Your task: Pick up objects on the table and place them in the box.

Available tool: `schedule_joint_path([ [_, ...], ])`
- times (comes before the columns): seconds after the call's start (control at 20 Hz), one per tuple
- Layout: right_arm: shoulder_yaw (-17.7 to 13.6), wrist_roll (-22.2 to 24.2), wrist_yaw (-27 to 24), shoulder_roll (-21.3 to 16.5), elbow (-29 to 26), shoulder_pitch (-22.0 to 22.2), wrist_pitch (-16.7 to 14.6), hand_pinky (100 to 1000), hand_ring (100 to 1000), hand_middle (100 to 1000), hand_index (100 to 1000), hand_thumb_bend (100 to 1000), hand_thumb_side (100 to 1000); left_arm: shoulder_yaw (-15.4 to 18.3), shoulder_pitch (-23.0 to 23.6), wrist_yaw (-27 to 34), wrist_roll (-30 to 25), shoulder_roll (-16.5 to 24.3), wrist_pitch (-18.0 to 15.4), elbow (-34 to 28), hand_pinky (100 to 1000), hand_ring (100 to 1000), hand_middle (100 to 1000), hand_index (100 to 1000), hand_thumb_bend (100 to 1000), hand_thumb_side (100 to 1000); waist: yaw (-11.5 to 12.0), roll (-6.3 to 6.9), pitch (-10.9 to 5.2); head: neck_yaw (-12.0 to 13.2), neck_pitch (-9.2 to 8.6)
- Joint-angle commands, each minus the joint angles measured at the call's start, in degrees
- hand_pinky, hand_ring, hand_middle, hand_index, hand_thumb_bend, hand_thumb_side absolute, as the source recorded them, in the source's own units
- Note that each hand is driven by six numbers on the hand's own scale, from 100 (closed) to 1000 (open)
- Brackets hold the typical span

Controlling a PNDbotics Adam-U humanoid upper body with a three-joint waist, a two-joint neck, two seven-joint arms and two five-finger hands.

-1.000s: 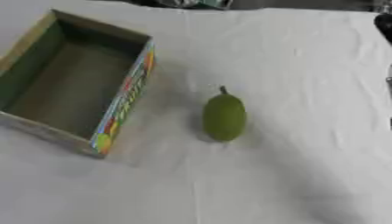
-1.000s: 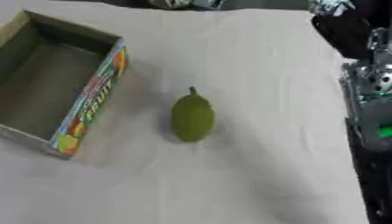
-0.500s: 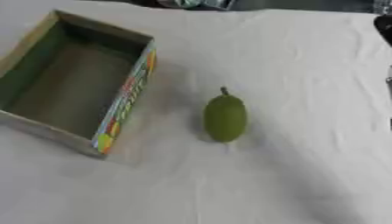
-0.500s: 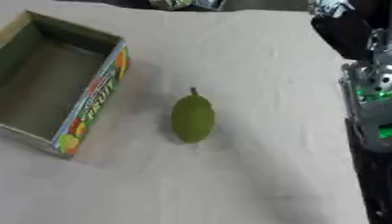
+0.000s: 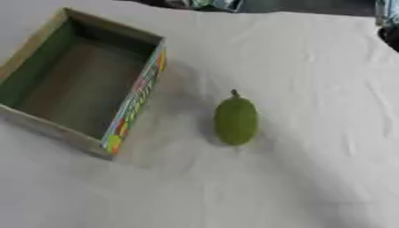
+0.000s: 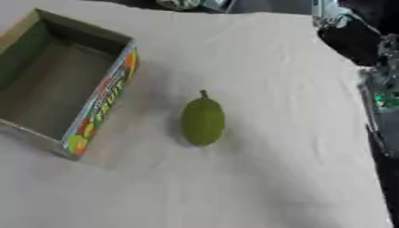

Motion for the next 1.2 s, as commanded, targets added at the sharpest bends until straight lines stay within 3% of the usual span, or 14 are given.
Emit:
schedule_joint_path([
  [0.05,1.2,2.0,3.2,-8.0,-1.0,1.2,0.4,862,853,750,884,100,360,0.6,0.2,-0.5,0.4,2.6,-0.1,-1.1,517,573,547,694,100,576,-0.3,0.15,-1.51,0.3,0.36],
  [0.15,2.5,2.8,5.0,-11.9,-1.0,2.2,1.0,872,882,798,899,100,269,0.6,1.0,-0.7,0.4,3.2,-0.4,-1.1,516,573,547,694,100,574,-0.4,0.17,-1.55,0.3,0.51],
  [0.3,5.0,5.1,7.5,-16.7,-1.0,3.0,1.3,884,910,840,915,100,209,0.6,2.0,-0.9,0.7,4.3,-1.0,-1.1,516,576,549,696,100,572,-0.4,0.34,-1.63,0.2,0.69],
  [0.65,11.3,9.9,6.8,-24.5,-1.0,3.6,1.2,911,938,861,938,100,198,0.5,4.2,-1.3,1.0,5.8,-2.0,-1.1,514,576,550,696,100,569,-0.1,0.53,-1.68,-0.5,0.77],
  [0.95,16.6,15.6,0.1,-27.1,-1.0,1.5,0.7,965,967,846,958,100,201,0.3,4.9,-1.2,0.5,5.8,-2.2,-1.1,511,575,550,695,100,568,0.3,0.51,-1.61,-1.1,0.83],
  [1.2,20.1,21.1,-4.9,-27.0,-1.0,-1.8,2.9,1000,986,840,971,100,202,0.1,5.0,-0.9,0.0,5.7,-2.2,-1.1,509,574,550,694,100,568,0.6,0.52,-1.66,-1.7,1.07],
])
